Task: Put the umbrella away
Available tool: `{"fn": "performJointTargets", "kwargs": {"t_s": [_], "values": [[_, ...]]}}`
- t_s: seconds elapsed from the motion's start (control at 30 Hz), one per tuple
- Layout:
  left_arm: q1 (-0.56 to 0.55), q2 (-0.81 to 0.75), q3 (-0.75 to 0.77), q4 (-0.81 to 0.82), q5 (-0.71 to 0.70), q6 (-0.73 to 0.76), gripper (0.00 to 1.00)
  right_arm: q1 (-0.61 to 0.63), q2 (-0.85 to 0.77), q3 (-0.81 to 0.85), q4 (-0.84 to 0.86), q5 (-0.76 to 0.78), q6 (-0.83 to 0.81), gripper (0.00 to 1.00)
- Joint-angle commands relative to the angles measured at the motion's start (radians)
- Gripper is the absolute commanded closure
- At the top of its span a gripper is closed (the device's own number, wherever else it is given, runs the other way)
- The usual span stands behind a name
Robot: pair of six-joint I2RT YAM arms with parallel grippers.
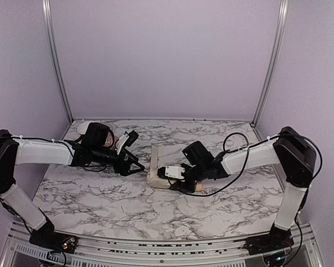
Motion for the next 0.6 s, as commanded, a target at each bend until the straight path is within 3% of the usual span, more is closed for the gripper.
{"fn": "performJointTargets", "kwargs": {"t_s": [0.0, 0.17, 0.37, 0.57], "values": [[-0.009, -0.02, -0.05, 0.127, -0.066, -0.015, 0.29, -0.104, 0.015, 0.043, -0.129, -0.287, 0.149, 0.74], [-0.076, -0.018, -0.075, 0.133, -0.126, 0.046, 0.33, -0.186, 0.048, 0.078, -0.139, -0.497, 0.202, 0.79], [-0.158, -0.026, -0.083, 0.137, -0.221, 0.138, 0.37, -0.198, 0.11, 0.143, -0.231, -0.542, 0.205, 0.81], [-0.159, 0.03, -0.114, 0.175, -0.281, 0.131, 0.53, -0.239, 0.012, 0.073, -0.037, -0.506, 0.335, 0.89]]}}
